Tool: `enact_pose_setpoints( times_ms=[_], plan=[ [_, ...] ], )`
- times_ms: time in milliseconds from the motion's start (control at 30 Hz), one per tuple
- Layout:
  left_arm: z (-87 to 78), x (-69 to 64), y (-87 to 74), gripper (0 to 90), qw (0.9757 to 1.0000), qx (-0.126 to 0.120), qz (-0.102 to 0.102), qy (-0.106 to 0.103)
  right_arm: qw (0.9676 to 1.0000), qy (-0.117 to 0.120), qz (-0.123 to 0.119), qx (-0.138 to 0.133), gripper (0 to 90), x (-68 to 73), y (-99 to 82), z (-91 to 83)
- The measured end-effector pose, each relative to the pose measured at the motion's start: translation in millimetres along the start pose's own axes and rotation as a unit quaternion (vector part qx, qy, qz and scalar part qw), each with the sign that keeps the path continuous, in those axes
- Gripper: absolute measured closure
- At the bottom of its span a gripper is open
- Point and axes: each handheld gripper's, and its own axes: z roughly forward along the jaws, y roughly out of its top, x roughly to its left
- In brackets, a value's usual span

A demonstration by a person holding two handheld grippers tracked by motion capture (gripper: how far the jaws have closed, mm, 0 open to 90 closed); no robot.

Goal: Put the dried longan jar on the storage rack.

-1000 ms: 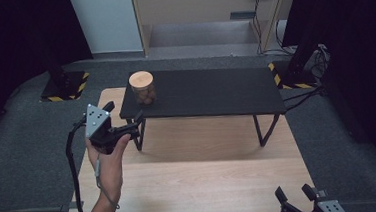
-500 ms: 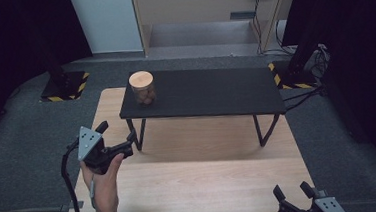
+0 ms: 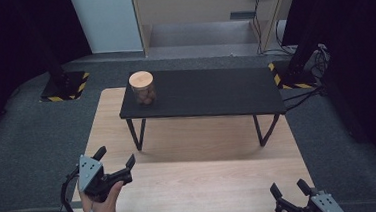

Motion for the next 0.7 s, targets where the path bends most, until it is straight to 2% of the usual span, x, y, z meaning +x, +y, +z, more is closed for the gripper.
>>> enact_pose_setpoints(
  times_ms=[133,433,533,600,700],
  plan=[
    [-8.2,-1.1,-10.8,3.3,0.9999,0.009,-0.003,0.006,1.0,0.001,0.001,0.001,5.4,0.1,-1.3,1.0],
    [-19.5,-3.9,-39.1,3.2,0.999,0.023,0.004,0.039,1.0,0.004,0.003,0.003,5.2,0.4,-3.8,4.0],
    [-22.7,-2.3,-44.8,3.3,0.9986,0.027,0.004,0.046,1.0,0.003,0.003,0.003,5.2,0.4,-4.3,3.8],
    [-25.6,-4.1,-47.7,3.2,0.998,0.029,0.012,0.055,1.0,0.002,0.004,0.002,5.2,0.5,-4.6,3.6],
    [-29.3,-4.2,-52.0,3.2,0.9978,0.03,0.012,0.057,1.0,0.002,0.004,0.001,5.2,0.5,-4.8,3.7]
  ],
)
